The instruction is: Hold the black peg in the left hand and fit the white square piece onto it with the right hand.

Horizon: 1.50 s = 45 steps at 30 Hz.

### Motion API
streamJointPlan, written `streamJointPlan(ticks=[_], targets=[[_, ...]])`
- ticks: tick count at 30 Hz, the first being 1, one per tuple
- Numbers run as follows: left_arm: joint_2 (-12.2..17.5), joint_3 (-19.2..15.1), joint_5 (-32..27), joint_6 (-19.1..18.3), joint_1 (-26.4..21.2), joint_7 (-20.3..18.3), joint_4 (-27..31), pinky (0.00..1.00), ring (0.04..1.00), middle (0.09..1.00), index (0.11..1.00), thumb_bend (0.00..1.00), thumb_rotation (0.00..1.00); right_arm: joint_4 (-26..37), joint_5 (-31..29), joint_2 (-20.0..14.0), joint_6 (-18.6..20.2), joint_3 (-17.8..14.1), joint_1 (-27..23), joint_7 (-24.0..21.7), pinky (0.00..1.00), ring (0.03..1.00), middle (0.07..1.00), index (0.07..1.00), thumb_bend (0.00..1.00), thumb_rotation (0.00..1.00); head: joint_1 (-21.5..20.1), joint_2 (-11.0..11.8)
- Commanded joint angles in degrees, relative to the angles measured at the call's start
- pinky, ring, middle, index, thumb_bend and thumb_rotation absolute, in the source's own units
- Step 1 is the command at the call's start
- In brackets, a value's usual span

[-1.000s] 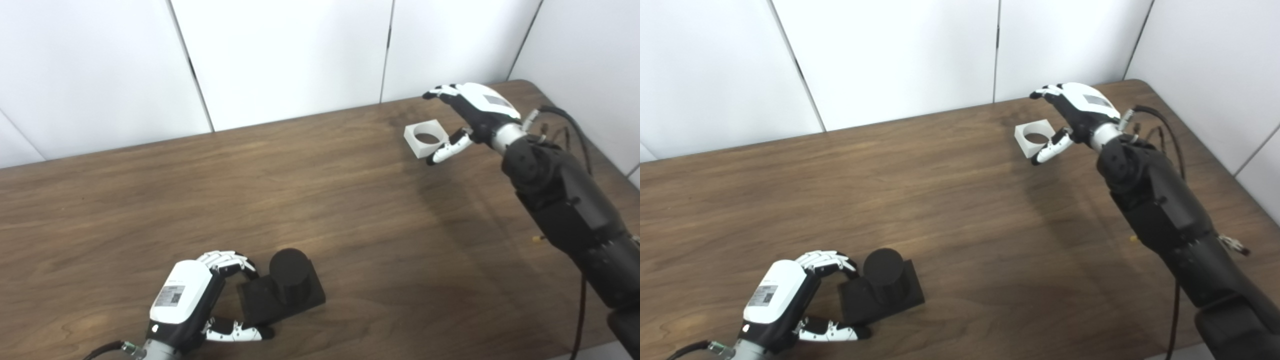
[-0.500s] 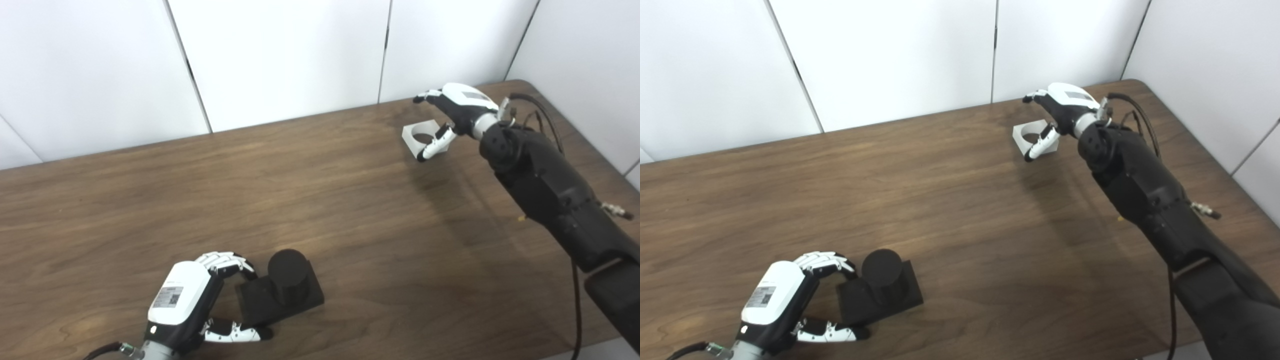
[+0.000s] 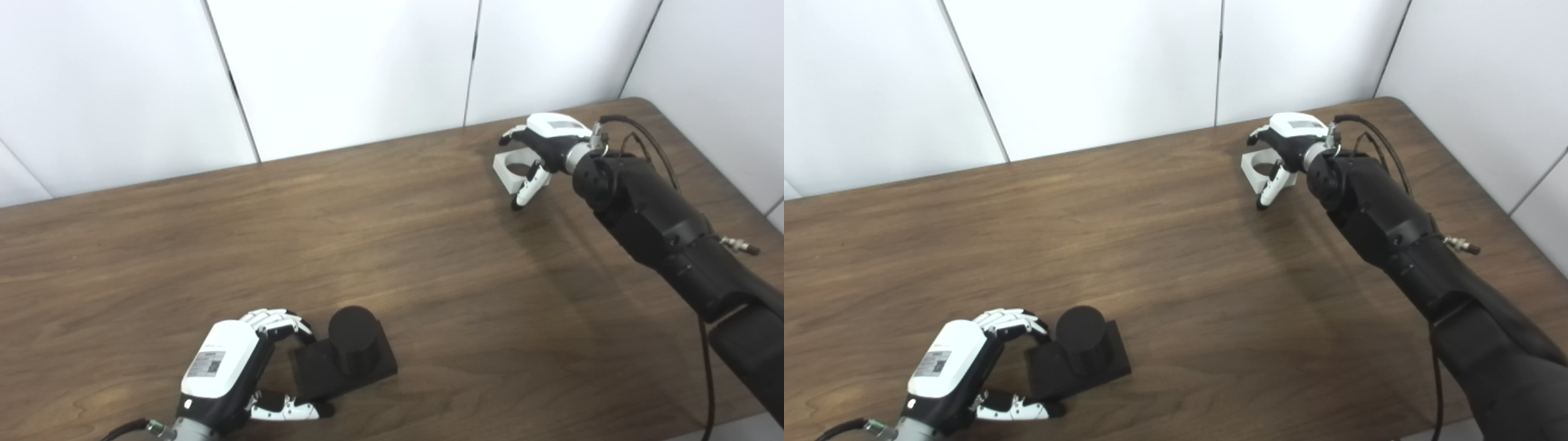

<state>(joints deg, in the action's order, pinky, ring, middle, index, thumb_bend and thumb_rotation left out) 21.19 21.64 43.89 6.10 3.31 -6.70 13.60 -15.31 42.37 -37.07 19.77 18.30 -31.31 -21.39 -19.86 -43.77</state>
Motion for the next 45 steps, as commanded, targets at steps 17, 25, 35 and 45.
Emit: streamJointPlan(ticks=[17,25,35,45], targets=[[0.4,-0.1,0.4,-1.2,1.8,-2.9,0.1,0.80,0.772,0.711,0.486,0.52,0.05,0.5,2.6,-3.5,-1.0,0.1,-3.2,0.3,0.95,0.973,0.927,0.819,0.80,0.09,-0.2,-0.2],[0.3,-0.2,0.6,-1.2,1.9,-3.0,0.4,0.80,0.770,0.710,0.486,0.52,0.05,-0.1,3.5,-3.9,-2.7,0.3,-2.9,0.6,0.90,0.948,0.895,0.729,0.74,0.16,-0.2,-0.3],[0.0,-0.4,0.4,-1.1,2.0,-2.9,0.6,0.80,0.772,0.710,0.486,0.52,0.05,-1.3,3.8,-3.9,-4.2,0.3,-2.8,0.7,0.89,0.933,0.877,0.682,0.76,0.24,-0.1,-0.3],[-0.2,-0.5,0.5,-0.7,1.9,-2.5,0.4,0.80,0.768,0.706,0.486,0.52,0.05,-1.8,3.6,-3.5,-4.6,0.1,-2.6,0.9,0.89,0.930,0.867,0.674,0.76,0.23,-0.2,-0.2]])
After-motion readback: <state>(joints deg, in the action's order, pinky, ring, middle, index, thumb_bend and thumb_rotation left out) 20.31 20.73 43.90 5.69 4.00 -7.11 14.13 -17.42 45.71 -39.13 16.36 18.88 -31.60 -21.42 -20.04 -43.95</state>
